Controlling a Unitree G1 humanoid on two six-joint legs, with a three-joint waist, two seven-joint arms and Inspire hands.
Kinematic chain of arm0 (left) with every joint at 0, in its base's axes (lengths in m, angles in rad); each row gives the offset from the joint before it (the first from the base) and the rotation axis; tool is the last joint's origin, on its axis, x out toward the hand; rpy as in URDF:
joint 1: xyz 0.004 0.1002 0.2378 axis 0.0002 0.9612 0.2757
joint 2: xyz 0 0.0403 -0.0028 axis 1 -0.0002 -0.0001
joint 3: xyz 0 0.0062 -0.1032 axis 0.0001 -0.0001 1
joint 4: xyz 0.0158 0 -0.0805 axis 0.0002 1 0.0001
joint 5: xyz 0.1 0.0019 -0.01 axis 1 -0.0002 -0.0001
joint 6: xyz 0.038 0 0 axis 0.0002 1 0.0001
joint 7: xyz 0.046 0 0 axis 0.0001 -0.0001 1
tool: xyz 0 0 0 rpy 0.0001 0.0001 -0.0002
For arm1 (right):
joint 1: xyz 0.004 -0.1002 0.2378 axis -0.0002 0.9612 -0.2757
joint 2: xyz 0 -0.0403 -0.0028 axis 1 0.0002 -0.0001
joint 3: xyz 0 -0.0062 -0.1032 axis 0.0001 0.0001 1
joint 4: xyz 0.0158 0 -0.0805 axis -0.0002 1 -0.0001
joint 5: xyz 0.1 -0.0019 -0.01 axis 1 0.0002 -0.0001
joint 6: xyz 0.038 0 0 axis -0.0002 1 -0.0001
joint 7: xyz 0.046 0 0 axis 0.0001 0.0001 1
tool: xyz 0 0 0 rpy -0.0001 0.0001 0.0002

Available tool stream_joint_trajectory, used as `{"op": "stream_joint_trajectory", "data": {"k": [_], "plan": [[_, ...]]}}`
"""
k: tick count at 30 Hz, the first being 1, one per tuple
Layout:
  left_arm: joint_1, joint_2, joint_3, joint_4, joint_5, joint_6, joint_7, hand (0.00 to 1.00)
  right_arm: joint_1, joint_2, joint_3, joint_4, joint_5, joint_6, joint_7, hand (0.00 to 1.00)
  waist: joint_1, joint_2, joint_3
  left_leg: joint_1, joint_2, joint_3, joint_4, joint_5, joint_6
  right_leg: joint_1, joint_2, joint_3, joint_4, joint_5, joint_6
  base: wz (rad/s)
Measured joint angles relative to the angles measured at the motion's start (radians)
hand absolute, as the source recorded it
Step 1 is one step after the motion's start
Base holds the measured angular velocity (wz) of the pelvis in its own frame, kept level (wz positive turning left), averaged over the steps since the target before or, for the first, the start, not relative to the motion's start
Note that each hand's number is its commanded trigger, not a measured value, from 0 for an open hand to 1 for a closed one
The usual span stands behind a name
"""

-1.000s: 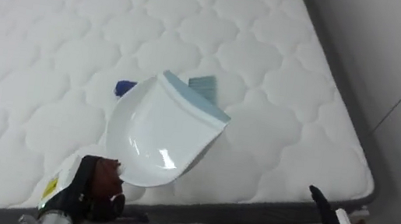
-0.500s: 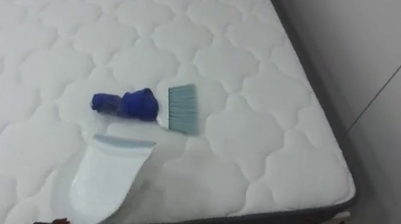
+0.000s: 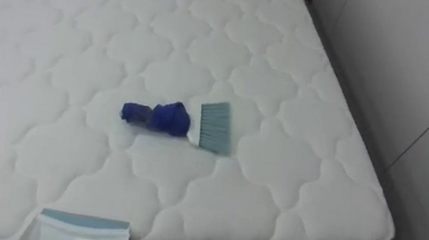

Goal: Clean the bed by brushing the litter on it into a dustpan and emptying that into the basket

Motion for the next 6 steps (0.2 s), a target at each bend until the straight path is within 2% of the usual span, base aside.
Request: {"op": "stream_joint_trajectory", "data": {"k": [3,6], "plan": [[-0.003,-0.007,0.000,0.000,0.012,0.035,-0.015,0.00,0.002,0.005,0.004,0.022,-0.001,0.035,0.034,0.00,0.002,0.000,0.0005,-0.002,-0.003,-0.009,0.000,-0.009,0.002,-0.004,-0.006,-0.014,0.015,-0.004,0.006,0.17],[-0.006,-0.009,0.000,-0.001,0.022,0.044,-0.020,0.00,0.000,0.005,0.004,0.031,-0.007,0.052,0.066,0.00,0.012,-0.001,-0.0004,-0.010,-0.008,-0.019,0.000,-0.021,0.006,-0.013,-0.016,-0.026,0.034,-0.006,0.011,0.10]]}}
